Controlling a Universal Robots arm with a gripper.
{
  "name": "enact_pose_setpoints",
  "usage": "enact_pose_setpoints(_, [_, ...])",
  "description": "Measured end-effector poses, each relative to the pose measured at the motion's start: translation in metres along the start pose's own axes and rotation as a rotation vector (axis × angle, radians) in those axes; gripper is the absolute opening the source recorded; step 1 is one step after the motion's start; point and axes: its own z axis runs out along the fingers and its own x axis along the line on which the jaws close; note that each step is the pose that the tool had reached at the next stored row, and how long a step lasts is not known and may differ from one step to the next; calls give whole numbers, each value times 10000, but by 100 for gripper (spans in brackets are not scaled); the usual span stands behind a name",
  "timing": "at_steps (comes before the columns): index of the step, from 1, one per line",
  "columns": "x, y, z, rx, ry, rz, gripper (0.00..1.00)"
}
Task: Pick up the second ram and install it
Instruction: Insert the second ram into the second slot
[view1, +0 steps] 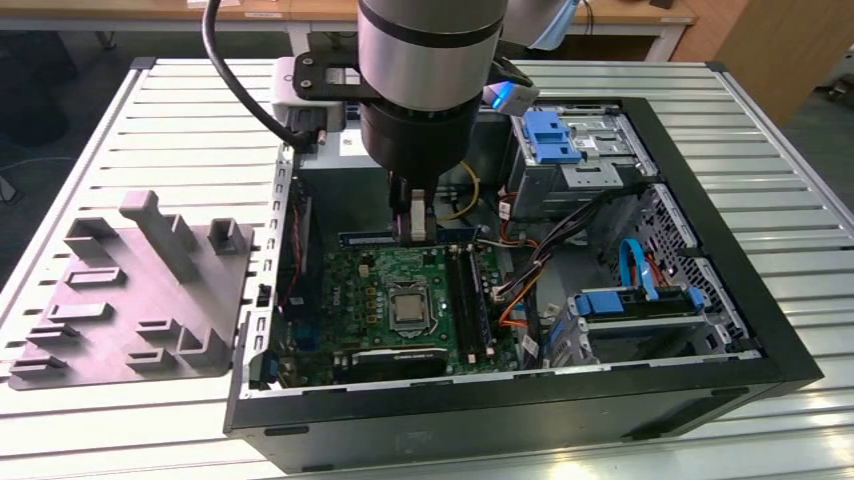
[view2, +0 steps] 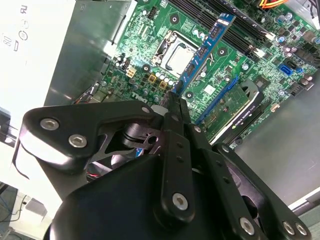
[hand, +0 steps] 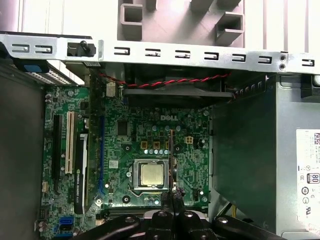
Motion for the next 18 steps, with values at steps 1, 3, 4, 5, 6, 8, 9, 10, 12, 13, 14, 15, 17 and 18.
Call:
enact_pose_setpoints(1, [0,0,0,0,0,1,11])
enact_pose_setpoints(3, [0,0,0,0,0,0,11])
enact_pose_setpoints(4, [0,0,1,0,0,0,11])
enact_pose_setpoints(5, [0,0,0,0,0,0,11])
enact_pose_setpoints(6, [0,0,1,0,0,0,11])
enact_pose_setpoints(8, [0,0,1,0,0,0,11])
enact_pose_setpoints(9, [0,0,1,0,0,9,11])
enact_pose_setpoints(10, [0,0,2,7,-4,64,11])
enact_pose_setpoints(12, [0,0,2,33,-17,316,11])
enact_pose_setpoints(13, [0,0,2,48,-24,465,11])
enact_pose_setpoints(14, [0,0,3,65,-33,626,11])
enact_pose_setpoints(15, [0,0,3,81,-40,782,11])
enact_pose_setpoints(17, [0,0,4,116,-57,1113,11])
enact_pose_setpoints(18, [0,0,4,134,-67,1289,11])
